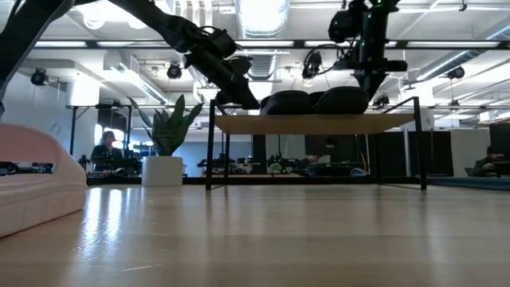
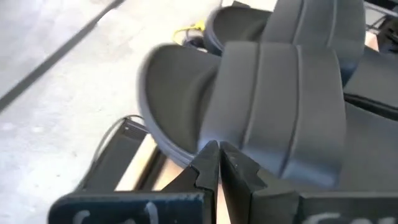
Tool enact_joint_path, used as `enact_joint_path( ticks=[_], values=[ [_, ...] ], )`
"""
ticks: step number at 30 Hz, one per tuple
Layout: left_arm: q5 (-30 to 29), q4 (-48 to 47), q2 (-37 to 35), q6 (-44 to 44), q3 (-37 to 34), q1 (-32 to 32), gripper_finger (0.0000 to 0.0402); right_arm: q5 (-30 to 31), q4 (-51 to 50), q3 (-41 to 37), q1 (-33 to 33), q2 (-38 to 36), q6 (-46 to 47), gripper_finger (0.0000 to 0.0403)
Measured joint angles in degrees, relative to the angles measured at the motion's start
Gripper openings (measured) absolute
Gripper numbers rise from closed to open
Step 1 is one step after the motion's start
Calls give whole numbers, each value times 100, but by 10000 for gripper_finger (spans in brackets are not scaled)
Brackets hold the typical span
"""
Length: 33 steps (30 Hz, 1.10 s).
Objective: Pick and place slides into the shelf
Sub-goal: Adjust the pair of black slippers on the shelf
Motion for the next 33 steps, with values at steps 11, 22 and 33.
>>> enact_joint_path(
  ticks=[11,22,33],
  values=[
    [-391,-287,144,734,3,-39,0,298,9,0,-15,-270,67,11],
    [-384,-165,437,922,2,-146,0,297,43,-12,-15,-125,47,11],
    [-310,231,446,914,-2,-303,0,297,47,-44,-15,-125,22,11]
  ],
)
